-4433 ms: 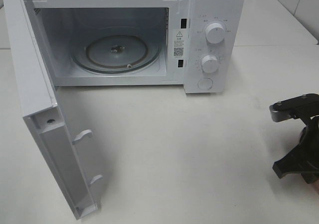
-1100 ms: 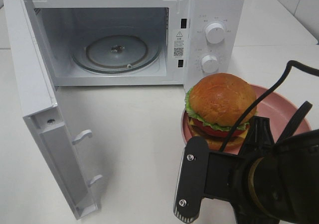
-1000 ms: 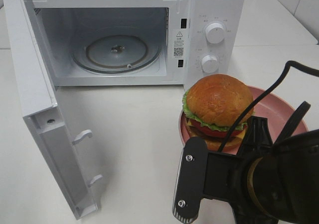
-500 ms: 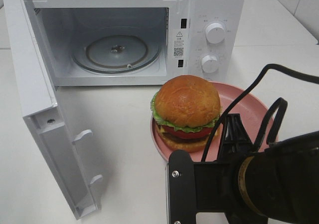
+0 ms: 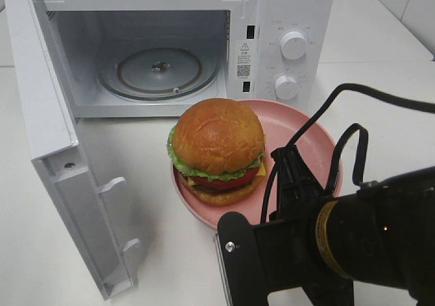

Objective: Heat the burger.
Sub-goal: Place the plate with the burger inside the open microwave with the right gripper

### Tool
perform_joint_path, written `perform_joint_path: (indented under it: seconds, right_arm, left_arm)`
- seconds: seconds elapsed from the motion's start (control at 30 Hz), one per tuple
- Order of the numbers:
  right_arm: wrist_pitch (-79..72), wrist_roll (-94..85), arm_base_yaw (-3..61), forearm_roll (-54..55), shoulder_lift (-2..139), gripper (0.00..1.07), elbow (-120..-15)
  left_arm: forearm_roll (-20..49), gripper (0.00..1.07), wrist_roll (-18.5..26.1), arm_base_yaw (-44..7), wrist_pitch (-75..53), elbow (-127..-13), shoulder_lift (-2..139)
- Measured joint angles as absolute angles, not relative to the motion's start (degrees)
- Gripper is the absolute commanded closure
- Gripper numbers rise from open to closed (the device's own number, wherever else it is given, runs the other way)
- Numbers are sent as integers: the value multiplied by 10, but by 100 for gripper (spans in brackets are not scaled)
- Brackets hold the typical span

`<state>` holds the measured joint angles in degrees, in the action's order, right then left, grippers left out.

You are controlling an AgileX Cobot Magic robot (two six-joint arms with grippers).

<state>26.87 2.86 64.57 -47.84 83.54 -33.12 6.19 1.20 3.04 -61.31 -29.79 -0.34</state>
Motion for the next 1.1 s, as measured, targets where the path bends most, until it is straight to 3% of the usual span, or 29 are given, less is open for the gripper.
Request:
perform_joint_path:
  seconds: [0.43,0.8,1.1]
  right_arm:
    - [196,-168,523,-456,835,107,-331]
    - [161,-499,443,-234,835,107,-331]
    - [127,-648,399,-115,835,107,-331]
  left_arm:
    - [62,7,12,30,-613,-298,-3]
    - [62,7,12,30,-613,-298,-3]
    - [62,7,12,30,-613,-298,-3]
